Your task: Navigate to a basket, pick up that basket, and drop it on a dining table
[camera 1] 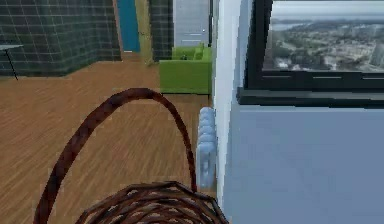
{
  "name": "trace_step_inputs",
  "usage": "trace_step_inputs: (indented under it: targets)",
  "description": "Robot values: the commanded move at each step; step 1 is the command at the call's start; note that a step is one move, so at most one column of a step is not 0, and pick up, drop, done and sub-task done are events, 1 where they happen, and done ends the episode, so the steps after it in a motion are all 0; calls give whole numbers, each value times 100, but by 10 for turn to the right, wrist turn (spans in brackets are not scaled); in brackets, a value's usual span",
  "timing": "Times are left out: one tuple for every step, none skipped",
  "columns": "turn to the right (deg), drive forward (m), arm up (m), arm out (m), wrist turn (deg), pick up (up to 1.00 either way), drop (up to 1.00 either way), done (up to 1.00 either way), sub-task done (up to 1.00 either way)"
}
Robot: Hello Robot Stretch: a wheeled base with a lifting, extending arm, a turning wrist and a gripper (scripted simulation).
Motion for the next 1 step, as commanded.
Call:
trace_step_inputs:
  targets:
    - [-60, 0, 0, 0, 0, 0, 0, 0, 0]
